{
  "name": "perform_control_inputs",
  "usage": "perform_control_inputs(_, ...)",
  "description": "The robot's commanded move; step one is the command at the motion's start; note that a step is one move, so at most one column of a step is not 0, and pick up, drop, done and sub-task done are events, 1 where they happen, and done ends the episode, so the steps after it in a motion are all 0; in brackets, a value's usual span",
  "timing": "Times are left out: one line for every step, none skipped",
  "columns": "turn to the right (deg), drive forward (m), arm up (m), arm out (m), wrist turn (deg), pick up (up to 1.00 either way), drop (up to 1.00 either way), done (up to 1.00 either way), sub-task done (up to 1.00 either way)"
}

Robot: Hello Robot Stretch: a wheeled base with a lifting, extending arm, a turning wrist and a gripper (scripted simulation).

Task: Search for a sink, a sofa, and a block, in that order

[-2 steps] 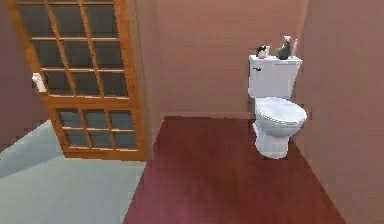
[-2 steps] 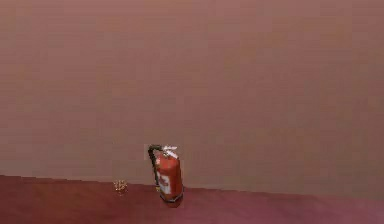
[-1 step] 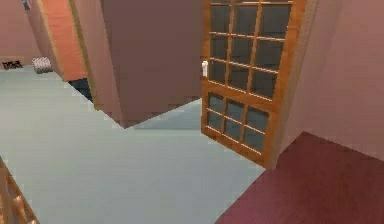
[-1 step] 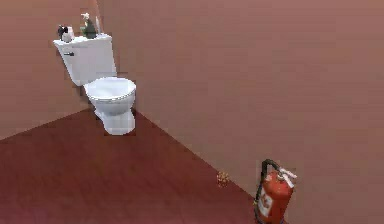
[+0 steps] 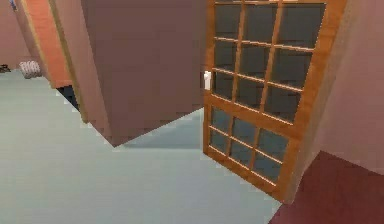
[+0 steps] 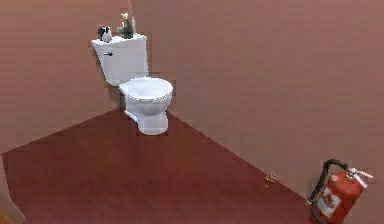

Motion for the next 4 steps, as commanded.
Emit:
perform_control_inputs(-36.0,0.00,0.00,0.00,0.0,0.00,0.00,0.00,0.00)
perform_control_inputs(0.0,1.00,0.00,0.00,0.0,0.00,0.00,0.00,0.00)
perform_control_inputs(-6.0,0.00,0.00,0.00,0.0,0.00,0.00,0.00,0.00)
perform_control_inputs(0.0,0.35,0.00,0.00,0.0,0.00,0.00,0.00,0.00)
